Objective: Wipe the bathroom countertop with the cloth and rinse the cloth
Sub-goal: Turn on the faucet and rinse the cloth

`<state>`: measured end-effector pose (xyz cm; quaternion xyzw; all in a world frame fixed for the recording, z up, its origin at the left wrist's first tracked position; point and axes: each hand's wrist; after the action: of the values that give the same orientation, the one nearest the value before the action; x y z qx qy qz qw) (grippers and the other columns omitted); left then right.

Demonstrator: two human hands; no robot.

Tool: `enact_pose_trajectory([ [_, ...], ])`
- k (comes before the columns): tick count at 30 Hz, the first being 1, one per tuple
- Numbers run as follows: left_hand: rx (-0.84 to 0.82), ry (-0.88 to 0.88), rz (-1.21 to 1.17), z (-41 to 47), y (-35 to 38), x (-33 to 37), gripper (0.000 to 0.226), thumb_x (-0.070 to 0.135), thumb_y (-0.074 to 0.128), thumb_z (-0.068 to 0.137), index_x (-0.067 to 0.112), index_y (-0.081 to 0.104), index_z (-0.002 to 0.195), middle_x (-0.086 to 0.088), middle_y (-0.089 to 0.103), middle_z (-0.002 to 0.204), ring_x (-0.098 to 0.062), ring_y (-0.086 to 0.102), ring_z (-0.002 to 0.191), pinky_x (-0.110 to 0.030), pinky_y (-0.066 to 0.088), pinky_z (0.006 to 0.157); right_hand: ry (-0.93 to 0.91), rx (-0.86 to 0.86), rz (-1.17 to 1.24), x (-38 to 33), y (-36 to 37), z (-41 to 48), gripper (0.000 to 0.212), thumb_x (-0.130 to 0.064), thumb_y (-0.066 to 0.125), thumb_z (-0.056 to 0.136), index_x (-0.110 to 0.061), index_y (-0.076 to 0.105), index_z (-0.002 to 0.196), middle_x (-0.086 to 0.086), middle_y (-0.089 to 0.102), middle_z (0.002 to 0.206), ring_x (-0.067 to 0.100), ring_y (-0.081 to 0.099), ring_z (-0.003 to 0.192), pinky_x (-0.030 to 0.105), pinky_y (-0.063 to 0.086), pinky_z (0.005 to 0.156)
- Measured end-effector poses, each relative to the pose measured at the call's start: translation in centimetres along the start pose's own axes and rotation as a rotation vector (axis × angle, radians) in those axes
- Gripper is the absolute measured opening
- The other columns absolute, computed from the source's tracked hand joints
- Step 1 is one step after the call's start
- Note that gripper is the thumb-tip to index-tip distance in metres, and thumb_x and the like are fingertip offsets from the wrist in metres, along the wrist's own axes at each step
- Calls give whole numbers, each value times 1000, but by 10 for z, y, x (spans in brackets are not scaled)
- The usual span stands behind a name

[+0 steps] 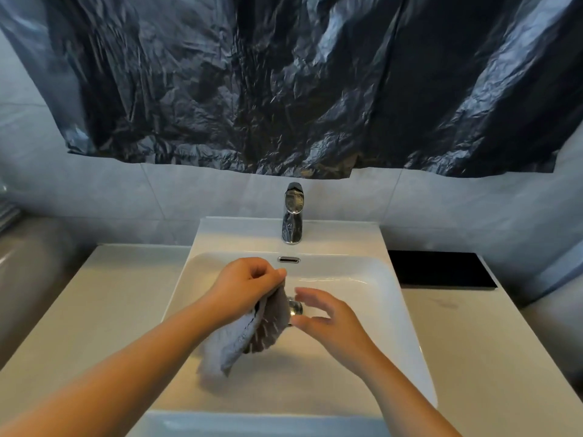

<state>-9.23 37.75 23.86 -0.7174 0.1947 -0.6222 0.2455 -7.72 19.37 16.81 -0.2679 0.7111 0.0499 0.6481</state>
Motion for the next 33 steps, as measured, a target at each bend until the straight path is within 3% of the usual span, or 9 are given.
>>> enact_pose_trajectory([
  [4,23,34,-29,13,-11,1,37,39,58,91,10,67,70,8,56,55,4,48,49,-4,36,49,-56,35,25,-5,8,16,9,-21,68,85,-26,73,90,-8,71,94,7,66,91,23,54,80],
  [7,-14,10,-68,21,-17,-5,40,43,57,91,11,67,69,6,57,55,2,50,49,-6,39,49,-46,-13,31,-8,9,24,39,-27,72,81,-38,59,117,-18,63,112,4,62,99,22,54,80],
  [9,-32,-13,-67,24,-19,-10,43,46,54,91,10,68,73,4,60,59,2,51,50,-6,40,49,-4,-33,-17,-11,8,29,50,-26,72,82,-43,52,125,-15,62,108,2,63,85,18,51,70],
  [14,-129,-18,-35,36,-19,-31,55,60,54,84,6,66,78,-10,62,65,-15,56,57,-24,48,58,-91,42,-262,-16,-3,44,19,-20,65,87,-38,72,81,-15,69,75,-1,58,67,16,43,65],
  [17,-239,-26,178,48,-21,-47,72,77,58,66,6,63,74,-3,49,60,-13,47,54,-28,39,56,-107,173,-354,-22,-21,52,12,-23,68,86,-33,73,85,-13,69,80,2,60,74,16,46,66],
  [21,-341,-51,111,58,-14,-63,55,59,60,81,8,58,62,0,41,54,-11,40,50,-25,34,56,-79,248,-482,-22,-30,64,6,-29,70,84,-30,72,89,-13,61,87,1,55,75,16,41,67],
  [27,-240,-193,-244,71,-4,-76,45,47,55,91,7,56,71,-10,52,67,-20,51,62,-36,49,65,-42,368,-153,-61,-32,87,11,-27,56,94,-25,66,99,-3,69,89,10,63,76,25,55,65],
  [30,-186,-205,-226,79,-1,-80,36,40,55,92,6,65,94,-19,67,89,-30,64,79,-43,56,77,119,293,106,-94,-29,106,14,-25,54,96,-15,63,99,6,71,88,15,66,74,25,57,66],
  [33,-155,-189,-230,87,1,-79,30,35,54,93,7,65,95,-12,67,89,-26,64,83,-39,57,74,271,203,368,-113,-26,118,15,-13,53,96,-1,57,105,15,70,90,21,67,78,25,58,69],
])
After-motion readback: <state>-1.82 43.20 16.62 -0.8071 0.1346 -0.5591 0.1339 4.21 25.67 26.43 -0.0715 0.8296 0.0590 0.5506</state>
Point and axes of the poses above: each hand's wrist, its own z-axis towards the middle knuckle, its own y-axis out of the palm, x = y × z
